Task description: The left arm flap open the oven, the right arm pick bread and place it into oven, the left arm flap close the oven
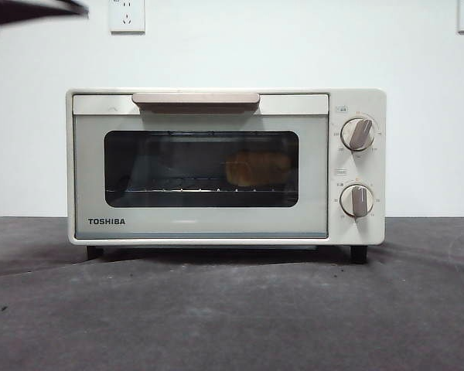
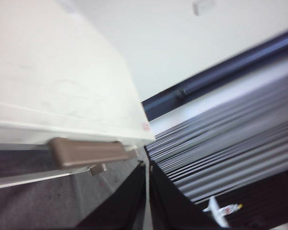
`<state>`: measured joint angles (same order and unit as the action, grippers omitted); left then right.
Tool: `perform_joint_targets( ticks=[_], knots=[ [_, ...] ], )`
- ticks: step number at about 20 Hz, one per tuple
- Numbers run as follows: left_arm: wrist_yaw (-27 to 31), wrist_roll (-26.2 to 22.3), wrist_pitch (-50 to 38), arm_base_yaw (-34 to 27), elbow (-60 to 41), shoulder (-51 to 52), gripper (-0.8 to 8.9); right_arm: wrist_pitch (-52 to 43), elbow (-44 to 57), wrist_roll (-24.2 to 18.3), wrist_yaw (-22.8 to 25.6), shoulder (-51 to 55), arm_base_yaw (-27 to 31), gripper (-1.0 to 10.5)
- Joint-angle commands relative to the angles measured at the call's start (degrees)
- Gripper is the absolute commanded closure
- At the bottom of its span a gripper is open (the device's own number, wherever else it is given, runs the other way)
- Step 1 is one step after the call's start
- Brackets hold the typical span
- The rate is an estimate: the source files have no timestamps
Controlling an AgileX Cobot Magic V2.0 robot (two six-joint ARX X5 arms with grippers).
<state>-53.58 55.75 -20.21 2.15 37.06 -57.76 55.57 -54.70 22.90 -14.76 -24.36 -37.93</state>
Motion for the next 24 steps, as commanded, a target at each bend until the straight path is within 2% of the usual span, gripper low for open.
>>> perform_joint_targets(
  ticks=[1, 3, 6, 10, 24],
  knots=[
    [-0.3, -11.9, 4.2, 0.1, 1.0, 4.4, 7.98, -0.2, -1.0, -1.7, 0.2, -0.2, -0.5, 9.5],
    [0.0, -18.4, 8.9, 0.1, 1.0, 8.2, 7.98, -0.2, -1.0, -2.5, 1.2, -0.2, -0.5, 9.4],
    [0.1, -25.0, 15.4, 0.1, 1.0, 13.2, 7.98, -0.3, -1.0, -3.0, 1.7, -0.2, -0.5, 9.4],
    [0.0, -30.9, 22.3, 0.1, 1.0, 18.2, 7.97, -0.3, -1.0, -3.0, 1.7, -0.2, -0.5, 9.4],
    [0.0, -31.5, 23.3, 0.2, 1.0, 26.2, 7.94, -0.2, -1.0, -3.0, 1.7, -0.2, -0.5, 9.4]
  ],
)
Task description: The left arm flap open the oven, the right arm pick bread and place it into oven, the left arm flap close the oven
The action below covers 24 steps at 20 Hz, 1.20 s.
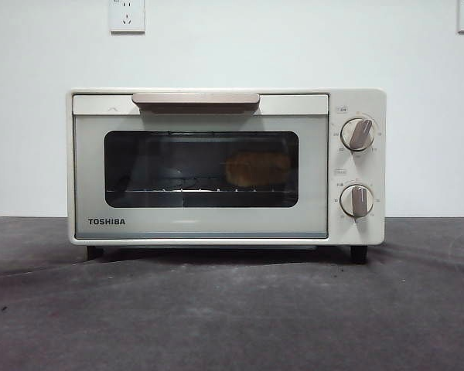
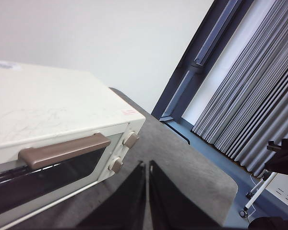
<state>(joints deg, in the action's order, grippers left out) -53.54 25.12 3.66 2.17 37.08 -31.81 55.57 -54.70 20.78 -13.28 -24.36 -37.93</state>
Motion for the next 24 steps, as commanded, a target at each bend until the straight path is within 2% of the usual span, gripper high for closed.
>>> perform_joint_targets(
  ticks=[1, 7, 8, 10, 11, 13, 20, 24],
  knots=[
    [-0.1, -0.9, -0.5, 0.4, 0.9, 0.8, 7.94, -0.2, -1.0, -0.9, 0.2, -0.2, -0.5, 9.4],
    [-0.4, -0.5, -2.1, 1.4, 0.0, 3.8, 7.94, -0.2, -1.0, -0.9, 0.2, -0.2, -0.5, 9.4],
    [-0.3, -1.4, -2.7, 1.7, -0.8, 4.4, 7.94, -0.2, -1.0, -0.9, 0.2, -0.2, -0.5, 9.4],
    [0.7, -6.2, -4.7, 1.7, -3.1, 5.6, 7.94, -0.2, -1.0, -0.9, 0.2, -0.2, -0.5, 9.4],
    [3.0, -7.8, -5.8, 1.7, -4.9, 6.3, 7.94, -0.2, -1.0, -0.9, 0.2, -0.2, -0.5, 9.4],
    [10.7, -9.2, -7.2, 1.7, -8.9, 8.0, 7.94, -0.2, -1.0, -0.9, 0.2, -0.2, -0.5, 9.4],
    [44.7, -10.1, -7.5, 1.7, -24.7, 16.1, 7.94, -0.2, -1.0, -0.9, 0.2, -0.2, -0.5, 9.4],
    [54.7, -10.6, -7.5, 1.7, -30.4, 20.7, 7.94, -0.2, -1.0, -0.9, 0.2, -0.2, -0.5, 9.4]
  ],
)
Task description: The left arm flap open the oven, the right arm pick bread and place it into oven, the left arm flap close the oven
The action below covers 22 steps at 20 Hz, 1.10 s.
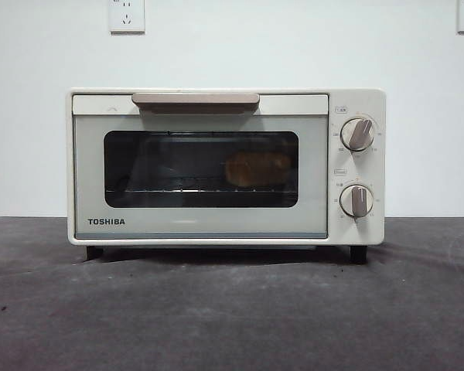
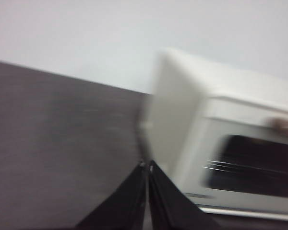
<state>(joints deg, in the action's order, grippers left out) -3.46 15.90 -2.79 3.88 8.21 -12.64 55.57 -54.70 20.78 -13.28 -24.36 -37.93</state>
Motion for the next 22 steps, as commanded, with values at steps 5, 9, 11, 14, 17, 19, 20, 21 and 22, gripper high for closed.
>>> perform_joint_targets(
  ticks=[5, 9, 11, 14, 17, 19, 20, 21, 22],
  knots=[
    [6.7, -6.3, 0.3, 0.0, -5.7, 5.5, 7.94, -0.2, -1.0, -0.9, 0.2, -0.2, -0.5, 9.4],
    [6.7, -9.8, 7.0, -0.2, -6.6, 8.9, 7.94, -0.2, -1.0, -0.9, 0.2, -0.2, -0.5, 9.4],
    [6.7, -11.1, 10.2, -0.3, -6.9, 10.5, 7.94, -0.2, -1.0, -0.9, 0.2, -0.2, -0.5, 9.4],
    [6.7, -12.8, 13.5, -0.3, -7.5, 12.6, 7.94, -0.2, -1.0, -0.9, 0.2, -0.2, -0.5, 9.4],
    [6.7, -15.5, 13.5, -0.5, -7.5, 12.5, 7.94, -0.2, -1.0, -0.9, 0.2, -0.2, -0.5, 9.4],
    [6.7, -17.5, 13.5, -0.5, -7.5, 12.5, 7.94, -0.2, -1.0, -0.9, 0.2, -0.2, -0.5, 9.4],
    [6.7, -18.1, 13.5, -0.5, -7.5, 12.5, 7.94, -0.2, -1.0, -0.9, 0.2, -0.2, -0.5, 9.4],
    [6.7, -18.3, 13.5, -0.5, -7.5, 12.5, 7.94, -0.2, -1.0, -0.9, 0.2, -0.2, -0.5, 9.4],
    [6.7, -18.3, 13.6, -0.5, -7.5, 12.5, 7.94, -0.2, -1.0, -0.9, 0.2, -0.2, -0.5, 9.4]
  ],
)
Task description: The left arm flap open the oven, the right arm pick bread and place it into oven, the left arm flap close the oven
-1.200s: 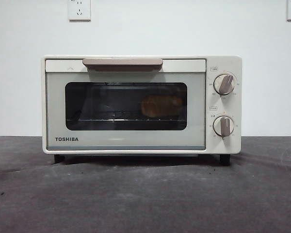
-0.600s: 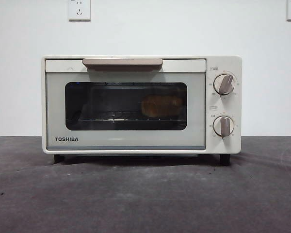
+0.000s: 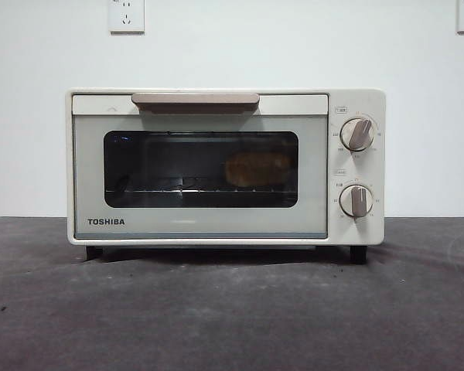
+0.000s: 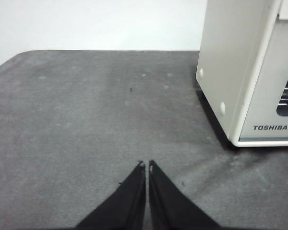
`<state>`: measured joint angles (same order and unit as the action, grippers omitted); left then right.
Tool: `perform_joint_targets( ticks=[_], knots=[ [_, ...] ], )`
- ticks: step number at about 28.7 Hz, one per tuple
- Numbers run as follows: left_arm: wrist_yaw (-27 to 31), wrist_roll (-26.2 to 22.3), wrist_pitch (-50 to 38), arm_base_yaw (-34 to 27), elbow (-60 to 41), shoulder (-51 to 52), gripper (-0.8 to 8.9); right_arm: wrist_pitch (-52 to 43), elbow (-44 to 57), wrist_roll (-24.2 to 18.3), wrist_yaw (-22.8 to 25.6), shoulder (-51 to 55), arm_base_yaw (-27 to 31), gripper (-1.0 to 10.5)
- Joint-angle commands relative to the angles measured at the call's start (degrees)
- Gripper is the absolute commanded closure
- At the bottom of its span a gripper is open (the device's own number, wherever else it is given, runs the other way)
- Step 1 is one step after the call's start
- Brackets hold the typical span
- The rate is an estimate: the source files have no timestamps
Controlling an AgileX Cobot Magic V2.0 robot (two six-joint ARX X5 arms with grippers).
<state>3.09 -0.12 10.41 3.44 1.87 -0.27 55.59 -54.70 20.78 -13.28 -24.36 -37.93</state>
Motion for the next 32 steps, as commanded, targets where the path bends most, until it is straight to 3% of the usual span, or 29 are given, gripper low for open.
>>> perform_joint_targets(
  ticks=[1, 5, 29, 32],
  knots=[
    [0.1, -2.2, 0.3, -0.1, -1.2, 0.1, 7.94, -0.3, -1.0, -0.9, 0.2, -0.2, -0.5, 9.4],
    [-0.1, 1.2, 0.3, -0.1, -1.2, 0.1, 7.94, -0.3, -1.0, -0.9, 0.2, -0.2, -0.5, 9.4],
    [-0.1, 1.2, 0.3, -0.1, -1.2, 0.1, 7.94, -0.3, -1.0, -0.9, 0.2, -0.2, -0.5, 9.4],
    [-0.1, 1.2, 0.3, -0.1, -1.2, 0.1, 7.94, 0.0, -0.9, -3.9, 3.2, 0.3, 0.2, 9.4]
  ],
)
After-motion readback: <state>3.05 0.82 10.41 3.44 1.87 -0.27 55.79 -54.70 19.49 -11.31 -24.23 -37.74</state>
